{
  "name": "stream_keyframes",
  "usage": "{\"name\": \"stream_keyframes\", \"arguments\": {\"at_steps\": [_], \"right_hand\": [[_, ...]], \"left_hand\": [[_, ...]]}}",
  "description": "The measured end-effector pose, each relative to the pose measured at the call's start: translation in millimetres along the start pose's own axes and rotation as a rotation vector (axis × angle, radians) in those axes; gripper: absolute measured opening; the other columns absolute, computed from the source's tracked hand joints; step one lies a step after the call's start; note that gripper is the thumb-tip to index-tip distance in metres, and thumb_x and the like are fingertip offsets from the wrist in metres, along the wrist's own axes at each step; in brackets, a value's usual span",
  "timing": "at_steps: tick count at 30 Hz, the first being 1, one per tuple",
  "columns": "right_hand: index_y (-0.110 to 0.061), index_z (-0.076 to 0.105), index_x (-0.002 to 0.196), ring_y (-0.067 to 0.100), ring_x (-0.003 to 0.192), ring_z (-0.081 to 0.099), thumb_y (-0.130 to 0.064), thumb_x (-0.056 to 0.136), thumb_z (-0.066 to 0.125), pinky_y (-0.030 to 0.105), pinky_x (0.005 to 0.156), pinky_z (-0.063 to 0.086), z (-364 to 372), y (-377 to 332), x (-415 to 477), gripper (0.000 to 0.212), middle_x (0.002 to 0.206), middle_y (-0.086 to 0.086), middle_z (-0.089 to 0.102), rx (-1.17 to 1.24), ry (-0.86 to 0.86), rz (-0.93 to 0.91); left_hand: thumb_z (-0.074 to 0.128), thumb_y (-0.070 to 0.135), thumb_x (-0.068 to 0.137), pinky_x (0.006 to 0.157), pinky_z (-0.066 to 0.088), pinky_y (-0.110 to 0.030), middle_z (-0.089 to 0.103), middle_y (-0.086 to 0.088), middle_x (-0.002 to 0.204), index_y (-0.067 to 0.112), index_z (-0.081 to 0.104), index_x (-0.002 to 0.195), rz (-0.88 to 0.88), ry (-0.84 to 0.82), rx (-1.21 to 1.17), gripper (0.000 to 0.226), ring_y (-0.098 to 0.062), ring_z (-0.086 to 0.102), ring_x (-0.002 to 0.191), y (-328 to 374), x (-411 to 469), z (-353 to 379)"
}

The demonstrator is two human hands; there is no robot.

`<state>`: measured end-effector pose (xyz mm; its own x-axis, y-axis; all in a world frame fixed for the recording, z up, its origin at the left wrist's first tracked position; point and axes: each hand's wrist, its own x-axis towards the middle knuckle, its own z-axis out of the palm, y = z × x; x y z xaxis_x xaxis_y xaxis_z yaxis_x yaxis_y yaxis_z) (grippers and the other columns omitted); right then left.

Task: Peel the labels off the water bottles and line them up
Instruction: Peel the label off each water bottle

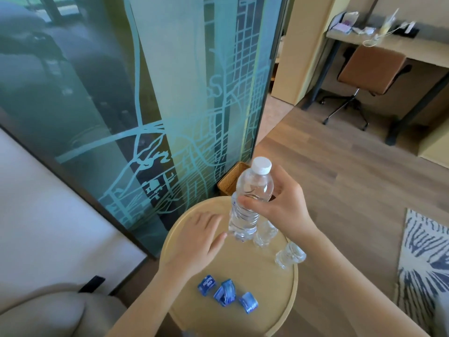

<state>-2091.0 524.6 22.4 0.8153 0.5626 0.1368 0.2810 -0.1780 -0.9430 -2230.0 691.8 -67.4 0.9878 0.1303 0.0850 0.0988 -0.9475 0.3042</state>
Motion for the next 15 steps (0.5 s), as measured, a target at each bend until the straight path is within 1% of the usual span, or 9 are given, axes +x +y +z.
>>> {"name": "stream_keyframes", "arguments": {"at_steps": [2,5,9,11,13,15], "right_hand": [[-0.032,0.061,0.117,0.005,0.098,0.069,-0.035,0.066,0.092,0.025,0.082,0.056,8,13,-5,0.060,0.103,-0.017,0.072,-0.028,-0.010,0.031],[-0.041,0.056,0.118,-0.007,0.099,0.063,-0.044,0.063,0.089,0.009,0.076,0.049,26,37,-14,0.064,0.103,-0.031,0.065,-0.121,-0.009,0.069],[-0.033,0.055,0.129,-0.020,0.098,0.054,-0.037,0.064,0.092,0.000,0.074,0.042,56,83,-25,0.074,0.110,-0.040,0.056,-0.223,-0.011,0.099],[-0.031,0.055,0.127,-0.026,0.099,0.050,-0.036,0.064,0.092,-0.005,0.077,0.037,70,108,-31,0.074,0.111,-0.049,0.051,-0.252,-0.022,0.113],[-0.031,0.054,0.123,-0.026,0.101,0.049,-0.033,0.064,0.093,-0.006,0.079,0.035,84,134,-35,0.071,0.110,-0.052,0.050,-0.255,-0.020,0.141],[-0.036,0.052,0.120,-0.023,0.100,0.050,-0.032,0.064,0.094,-0.005,0.078,0.035,96,157,-39,0.071,0.109,-0.049,0.052,-0.258,-0.009,0.167]], "left_hand": [[0.044,0.038,0.103,0.094,0.052,-0.044,0.066,-0.009,0.125,0.006,0.062,0.130,0.015,-0.034,0.059,0.045,-0.030,0.062,0.113,-4,-4,10],[0.040,0.037,0.102,0.094,0.053,-0.044,0.068,-0.009,0.122,0.007,0.064,0.127,0.013,-0.074,0.086,0.046,-0.030,0.064,0.111,-12,-15,29],[0.036,0.037,0.101,0.088,0.057,-0.042,0.071,-0.008,0.114,0.008,0.067,0.119,0.014,-0.098,0.083,0.047,-0.028,0.067,0.103,-29,-28,64],[0.033,0.039,0.101,0.088,0.057,-0.043,0.070,-0.009,0.115,0.008,0.066,0.120,-0.019,-0.138,0.074,0.049,-0.029,0.067,0.104,-41,-33,87],[0.035,0.041,0.102,0.094,0.054,-0.044,0.067,-0.010,0.123,0.008,0.062,0.127,-0.057,-0.210,0.051,0.050,-0.029,0.064,0.111,-56,-38,112],[0.040,0.043,0.100,0.093,0.054,-0.043,0.067,-0.010,0.123,0.007,0.061,0.128,-0.075,-0.233,0.039,0.051,-0.030,0.064,0.111,-71,-46,138]]}}
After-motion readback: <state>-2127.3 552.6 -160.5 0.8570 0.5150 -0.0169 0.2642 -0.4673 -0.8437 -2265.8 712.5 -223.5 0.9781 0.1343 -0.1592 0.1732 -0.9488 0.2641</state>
